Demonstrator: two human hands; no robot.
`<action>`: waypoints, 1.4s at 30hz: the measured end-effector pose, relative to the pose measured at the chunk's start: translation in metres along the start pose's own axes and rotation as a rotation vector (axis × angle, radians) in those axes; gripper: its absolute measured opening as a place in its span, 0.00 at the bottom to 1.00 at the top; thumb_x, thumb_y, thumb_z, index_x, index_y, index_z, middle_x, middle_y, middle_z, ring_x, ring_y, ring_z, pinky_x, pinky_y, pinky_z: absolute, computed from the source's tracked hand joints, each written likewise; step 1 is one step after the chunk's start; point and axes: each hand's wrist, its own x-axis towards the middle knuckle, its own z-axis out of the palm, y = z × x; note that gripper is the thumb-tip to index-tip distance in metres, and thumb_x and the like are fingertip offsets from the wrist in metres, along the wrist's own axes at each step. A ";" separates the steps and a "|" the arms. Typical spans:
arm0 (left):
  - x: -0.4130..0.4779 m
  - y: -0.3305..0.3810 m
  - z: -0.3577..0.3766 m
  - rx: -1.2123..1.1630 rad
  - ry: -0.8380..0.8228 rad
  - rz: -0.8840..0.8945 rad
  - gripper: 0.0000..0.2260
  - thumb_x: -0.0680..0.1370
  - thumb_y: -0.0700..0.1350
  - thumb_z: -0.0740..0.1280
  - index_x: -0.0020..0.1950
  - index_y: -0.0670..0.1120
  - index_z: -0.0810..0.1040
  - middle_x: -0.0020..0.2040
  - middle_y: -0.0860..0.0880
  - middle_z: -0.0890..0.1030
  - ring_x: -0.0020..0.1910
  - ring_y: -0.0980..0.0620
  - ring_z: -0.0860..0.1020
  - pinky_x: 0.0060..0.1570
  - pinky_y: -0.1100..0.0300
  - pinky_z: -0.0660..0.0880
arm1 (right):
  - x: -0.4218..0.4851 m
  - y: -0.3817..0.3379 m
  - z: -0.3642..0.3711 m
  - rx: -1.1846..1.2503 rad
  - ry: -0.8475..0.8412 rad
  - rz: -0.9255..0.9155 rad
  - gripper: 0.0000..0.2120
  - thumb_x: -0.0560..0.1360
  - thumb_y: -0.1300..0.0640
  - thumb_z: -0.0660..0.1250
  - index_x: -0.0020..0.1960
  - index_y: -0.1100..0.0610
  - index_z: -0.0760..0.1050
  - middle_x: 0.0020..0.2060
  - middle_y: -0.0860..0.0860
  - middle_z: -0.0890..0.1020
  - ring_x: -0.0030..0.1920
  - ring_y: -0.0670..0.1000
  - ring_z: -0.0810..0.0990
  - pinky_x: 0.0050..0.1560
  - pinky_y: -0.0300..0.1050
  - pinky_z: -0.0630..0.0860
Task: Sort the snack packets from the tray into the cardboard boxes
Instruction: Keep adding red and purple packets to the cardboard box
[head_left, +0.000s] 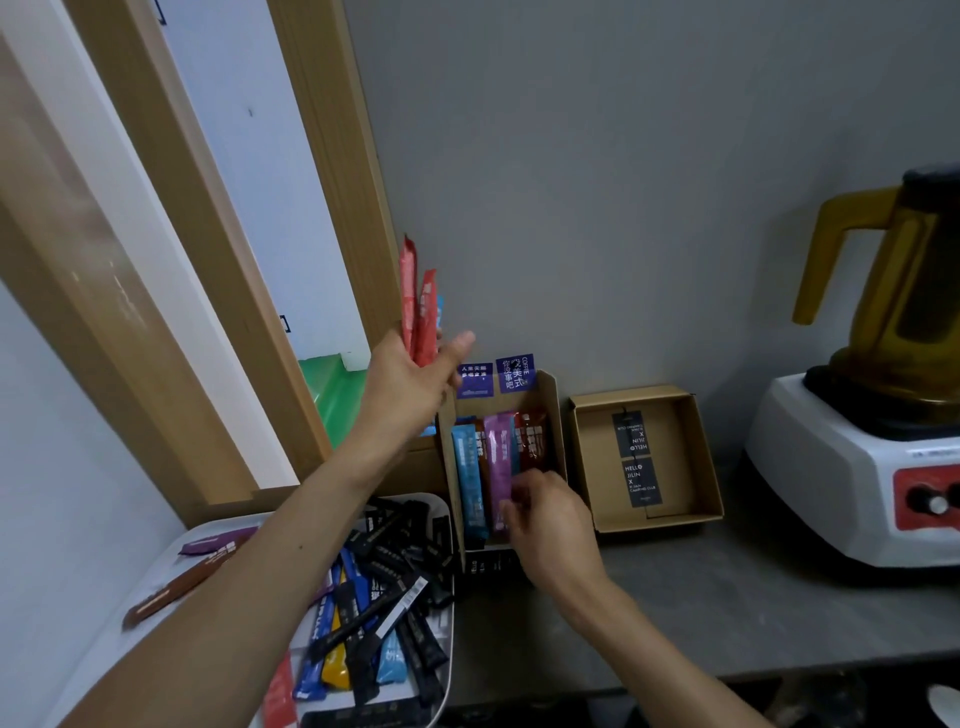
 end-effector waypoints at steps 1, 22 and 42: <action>-0.001 0.001 -0.002 -0.042 -0.001 -0.011 0.09 0.79 0.54 0.70 0.50 0.51 0.74 0.34 0.50 0.79 0.31 0.55 0.77 0.34 0.60 0.76 | 0.000 0.003 0.004 -0.064 -0.007 0.002 0.11 0.82 0.53 0.67 0.64 0.51 0.76 0.61 0.48 0.79 0.59 0.48 0.82 0.58 0.46 0.82; -0.019 -0.018 0.005 -0.534 -0.112 -0.242 0.25 0.82 0.60 0.60 0.71 0.43 0.67 0.35 0.50 0.74 0.32 0.54 0.73 0.32 0.59 0.72 | 0.013 -0.009 0.016 -0.172 0.101 -0.057 0.10 0.81 0.54 0.68 0.61 0.53 0.74 0.59 0.48 0.81 0.55 0.49 0.83 0.53 0.47 0.83; -0.004 0.000 0.002 -0.426 -0.073 -0.166 0.08 0.85 0.39 0.61 0.61 0.45 0.76 0.49 0.45 0.86 0.52 0.49 0.86 0.50 0.55 0.84 | -0.011 -0.036 -0.024 0.897 -0.067 0.187 0.09 0.77 0.56 0.74 0.56 0.56 0.81 0.48 0.56 0.87 0.51 0.59 0.86 0.51 0.61 0.83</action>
